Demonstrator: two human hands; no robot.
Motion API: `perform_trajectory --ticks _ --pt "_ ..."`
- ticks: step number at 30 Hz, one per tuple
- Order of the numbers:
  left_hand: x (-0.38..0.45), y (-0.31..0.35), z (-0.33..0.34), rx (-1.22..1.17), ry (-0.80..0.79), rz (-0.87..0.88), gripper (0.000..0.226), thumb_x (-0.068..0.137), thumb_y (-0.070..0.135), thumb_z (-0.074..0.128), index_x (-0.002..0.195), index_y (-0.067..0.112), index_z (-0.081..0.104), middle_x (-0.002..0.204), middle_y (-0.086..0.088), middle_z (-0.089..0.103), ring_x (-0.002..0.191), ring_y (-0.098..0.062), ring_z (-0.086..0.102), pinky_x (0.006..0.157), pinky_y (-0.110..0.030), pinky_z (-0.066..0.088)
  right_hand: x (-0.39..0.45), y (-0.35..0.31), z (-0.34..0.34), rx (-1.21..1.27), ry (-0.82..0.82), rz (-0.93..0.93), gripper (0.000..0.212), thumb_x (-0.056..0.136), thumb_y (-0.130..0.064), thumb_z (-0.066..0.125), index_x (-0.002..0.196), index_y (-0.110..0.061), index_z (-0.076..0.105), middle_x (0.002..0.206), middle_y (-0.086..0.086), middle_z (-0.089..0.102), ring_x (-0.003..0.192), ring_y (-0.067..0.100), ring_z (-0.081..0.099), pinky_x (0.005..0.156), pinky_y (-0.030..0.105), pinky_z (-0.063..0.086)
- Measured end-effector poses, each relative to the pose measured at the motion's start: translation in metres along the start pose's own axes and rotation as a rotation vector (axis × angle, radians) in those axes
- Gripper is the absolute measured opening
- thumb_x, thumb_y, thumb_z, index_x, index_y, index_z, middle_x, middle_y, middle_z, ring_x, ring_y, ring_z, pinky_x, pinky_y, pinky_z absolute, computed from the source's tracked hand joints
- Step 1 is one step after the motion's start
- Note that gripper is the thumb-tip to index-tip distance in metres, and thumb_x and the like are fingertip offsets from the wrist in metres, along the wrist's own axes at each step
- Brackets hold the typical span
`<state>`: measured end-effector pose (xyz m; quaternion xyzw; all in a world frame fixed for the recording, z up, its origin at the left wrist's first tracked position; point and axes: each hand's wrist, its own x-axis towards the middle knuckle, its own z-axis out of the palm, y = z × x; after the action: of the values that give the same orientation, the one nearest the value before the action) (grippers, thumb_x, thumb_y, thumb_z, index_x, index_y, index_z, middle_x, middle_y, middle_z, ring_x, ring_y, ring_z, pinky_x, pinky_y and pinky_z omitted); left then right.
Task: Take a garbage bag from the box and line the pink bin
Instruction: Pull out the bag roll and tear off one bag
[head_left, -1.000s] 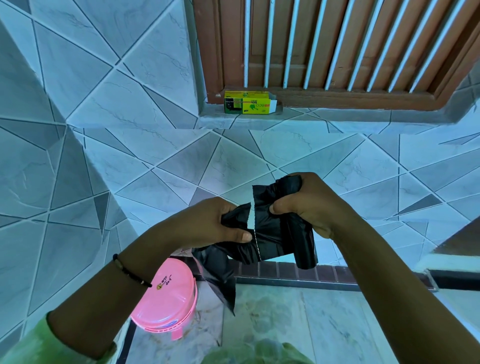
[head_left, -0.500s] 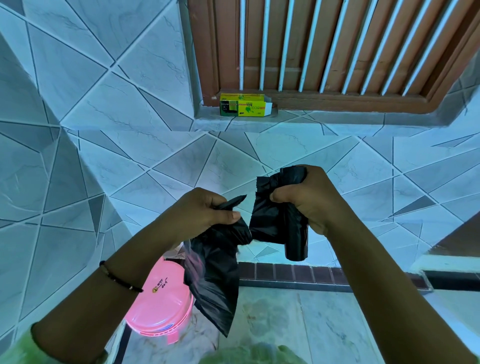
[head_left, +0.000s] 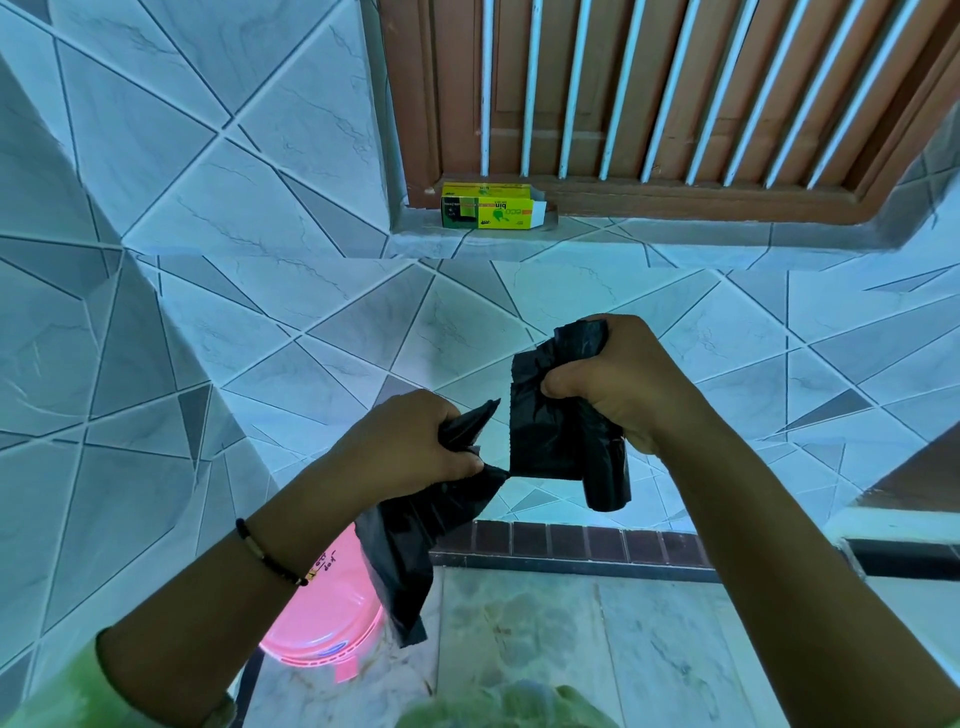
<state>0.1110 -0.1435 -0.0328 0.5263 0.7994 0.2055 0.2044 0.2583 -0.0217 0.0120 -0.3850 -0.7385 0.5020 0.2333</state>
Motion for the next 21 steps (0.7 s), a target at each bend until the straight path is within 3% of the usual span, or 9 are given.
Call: perform_trajectory --ticks 6,10,12,15,17,19,21 --pt "0.002 0.001 0.002 0.164 0.036 0.031 0.036 0.073 0.044 0.069 0.055 0.026 0.043 0.060 0.010 0.053 0.064 -0.014 0.054 0.058 -0.026 0.035 0.001 -0.001 0.000 -0.028 -0.016 -0.010 0.016 0.065 0.008 0.070 0.073 -0.004 0.062 0.072 0.012 0.061 0.065 0.025 0.061 0.071 0.043 0.057" --pt "0.001 -0.002 0.002 0.437 0.148 0.041 0.012 0.079 0.037 0.061 0.078 0.029 0.051 0.084 0.006 0.062 0.082 -0.018 0.057 0.067 -0.026 0.036 0.003 0.003 -0.002 -0.107 -0.040 -0.005 0.026 0.062 0.004 0.071 0.085 0.010 0.061 0.074 0.017 0.061 0.066 0.028 0.060 0.072 0.050 0.056" --pt "0.002 -0.004 -0.001 0.446 0.123 0.040 0.018 0.078 0.044 0.062 0.083 0.030 0.052 0.086 0.005 0.061 0.079 -0.016 0.051 0.068 -0.026 0.036 0.002 0.003 -0.002 -0.099 -0.060 0.003 0.030 0.062 0.003 0.072 0.088 0.011 0.061 0.080 0.023 0.064 0.069 0.031 0.063 0.073 0.051 0.055" --pt "0.004 -0.006 -0.001 0.314 0.012 0.043 0.040 0.072 0.065 0.059 0.076 0.027 0.048 0.080 0.009 0.058 0.078 -0.016 0.053 0.070 -0.029 0.042 0.001 0.006 0.000 -0.023 -0.085 -0.007 0.023 0.064 -0.002 0.079 0.080 0.005 0.063 0.078 0.020 0.067 0.076 0.036 0.067 0.074 0.045 0.056" --pt "0.005 -0.009 0.002 0.166 -0.037 0.078 0.055 0.067 0.077 0.048 0.090 0.028 0.057 0.088 0.007 0.065 0.085 -0.016 0.060 0.078 -0.033 0.048 -0.002 0.011 0.002 0.073 -0.113 -0.012 0.023 0.067 -0.011 0.081 0.079 -0.002 0.064 0.076 0.014 0.067 0.075 0.031 0.067 0.074 0.039 0.056" --pt "0.004 -0.012 0.005 -0.016 -0.049 0.131 0.071 0.068 0.081 0.036 0.096 0.021 0.062 0.088 -0.005 0.068 0.082 -0.017 0.062 0.077 -0.033 0.047 -0.004 0.018 0.005 0.185 -0.128 -0.005 0.022 0.071 -0.016 0.078 0.085 -0.003 0.067 0.080 0.013 0.069 0.077 0.028 0.068 0.074 0.036 0.057" --pt "0.004 -0.015 0.008 -0.225 -0.050 0.188 0.065 0.077 0.073 0.037 0.093 0.017 0.067 0.085 -0.013 0.068 0.076 -0.019 0.063 0.072 -0.027 0.044 -0.005 0.025 0.009 0.371 -0.137 0.030 0.013 0.074 -0.012 0.074 0.086 -0.007 0.069 0.079 0.008 0.070 0.075 0.022 0.068 0.068 0.030 0.058"
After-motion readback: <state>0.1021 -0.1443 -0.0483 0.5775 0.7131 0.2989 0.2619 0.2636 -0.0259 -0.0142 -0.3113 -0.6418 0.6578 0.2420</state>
